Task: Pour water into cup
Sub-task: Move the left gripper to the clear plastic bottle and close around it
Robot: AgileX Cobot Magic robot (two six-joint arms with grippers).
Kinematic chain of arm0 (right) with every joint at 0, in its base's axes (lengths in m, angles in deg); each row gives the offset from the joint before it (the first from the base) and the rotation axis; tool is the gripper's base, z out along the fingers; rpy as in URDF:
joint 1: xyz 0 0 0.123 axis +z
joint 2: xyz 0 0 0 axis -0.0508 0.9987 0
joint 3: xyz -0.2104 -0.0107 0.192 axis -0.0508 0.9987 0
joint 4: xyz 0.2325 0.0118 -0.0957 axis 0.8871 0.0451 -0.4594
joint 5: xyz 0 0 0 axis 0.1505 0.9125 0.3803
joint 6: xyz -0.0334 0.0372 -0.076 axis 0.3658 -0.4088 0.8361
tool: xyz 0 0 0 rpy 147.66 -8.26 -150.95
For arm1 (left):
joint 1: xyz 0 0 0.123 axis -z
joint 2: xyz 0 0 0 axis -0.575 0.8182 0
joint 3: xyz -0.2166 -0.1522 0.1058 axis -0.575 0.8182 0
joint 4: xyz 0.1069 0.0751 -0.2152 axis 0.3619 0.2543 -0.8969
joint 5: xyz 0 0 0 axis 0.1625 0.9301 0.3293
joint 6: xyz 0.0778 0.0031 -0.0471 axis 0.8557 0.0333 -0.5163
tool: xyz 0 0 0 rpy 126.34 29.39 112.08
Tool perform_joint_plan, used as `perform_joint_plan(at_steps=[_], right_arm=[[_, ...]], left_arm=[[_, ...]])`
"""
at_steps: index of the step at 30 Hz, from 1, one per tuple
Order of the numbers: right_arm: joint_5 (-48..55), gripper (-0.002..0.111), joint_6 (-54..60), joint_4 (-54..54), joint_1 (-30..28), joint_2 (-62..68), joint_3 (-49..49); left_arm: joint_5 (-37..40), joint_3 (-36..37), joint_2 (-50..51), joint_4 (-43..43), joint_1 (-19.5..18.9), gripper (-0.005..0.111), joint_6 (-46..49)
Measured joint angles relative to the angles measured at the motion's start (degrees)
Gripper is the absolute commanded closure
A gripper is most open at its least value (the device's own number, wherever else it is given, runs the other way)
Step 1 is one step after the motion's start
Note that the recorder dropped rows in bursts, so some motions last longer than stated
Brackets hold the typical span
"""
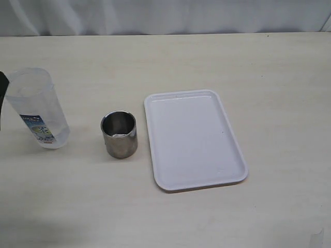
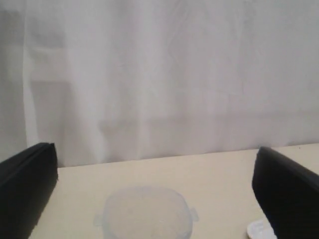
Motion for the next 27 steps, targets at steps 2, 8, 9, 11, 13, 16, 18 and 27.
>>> perform_joint_plan(at_steps=[2,8,9,11,13,16,18,27], right_arm=[[0.0,0.104,0.0,0.0,0.0,0.0,0.0],[0.0,0.104,0.0,0.0,0.0,0.0,0.0],[0.0,0.104,0.0,0.0,0.0,0.0,0.0],[0.0,0.104,0.0,0.0,0.0,0.0,0.0],[0.0,0.104,0.0,0.0,0.0,0.0,0.0],[0.0,0.104,0.0,0.0,0.0,0.0,0.0],[0.0,0.104,0.0,0.0,0.0,0.0,0.0],[0.0,0.104,0.0,0.0,0.0,0.0,0.0]], left_arm=[[-0.6,0.0,3.4,0.0,0.0,0.002,1.0],[-8.0,0.0,16.8,0.0,0.0,0.002,3.9],[-9.9,0.0,19.5,0.0,0.0,0.002,4.4],[-11.9,0.0,22.4,0.0,0.0,0.002,4.8],[-13.2,0.0,24.6,0.0,0.0,0.002,5.5],[-13.8,-0.3,28.5,0.2,0.0,0.002,5.9],[-14.0,-1.1,31.7,0.5,0.0,0.002,5.9],[-17.5,-3.8,41.3,0.5,0.0,0.002,6.2]])
